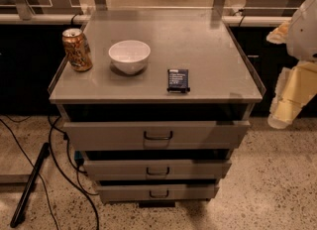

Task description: Open top drawer

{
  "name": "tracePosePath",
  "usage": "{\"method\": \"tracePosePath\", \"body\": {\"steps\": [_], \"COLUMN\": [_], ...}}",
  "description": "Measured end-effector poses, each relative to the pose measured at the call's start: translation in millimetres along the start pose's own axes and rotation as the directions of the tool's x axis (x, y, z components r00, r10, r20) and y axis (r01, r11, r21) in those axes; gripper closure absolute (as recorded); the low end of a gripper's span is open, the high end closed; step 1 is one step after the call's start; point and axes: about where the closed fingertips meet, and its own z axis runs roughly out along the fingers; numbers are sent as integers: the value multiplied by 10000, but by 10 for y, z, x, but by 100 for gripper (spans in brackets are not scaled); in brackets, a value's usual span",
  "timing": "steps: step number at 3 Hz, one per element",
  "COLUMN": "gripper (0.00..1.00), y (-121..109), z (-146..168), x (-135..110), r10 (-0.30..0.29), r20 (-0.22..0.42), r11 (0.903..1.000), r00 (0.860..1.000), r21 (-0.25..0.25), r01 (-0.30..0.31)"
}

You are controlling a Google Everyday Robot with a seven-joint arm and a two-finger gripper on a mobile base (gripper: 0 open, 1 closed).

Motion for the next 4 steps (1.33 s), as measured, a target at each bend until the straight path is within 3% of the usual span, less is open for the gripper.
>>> {"method": "tracePosePath", "body": {"steps": [2,4], "gripper": [0,0], "y": [49,259], "z": [132,665], "x": [30,154], "r10": [-1,217], "r20": [264,532], "r11": [9998,9995], "r00": [9997,9983], "r21": [196,-223], "r01": [-4,-205]}}
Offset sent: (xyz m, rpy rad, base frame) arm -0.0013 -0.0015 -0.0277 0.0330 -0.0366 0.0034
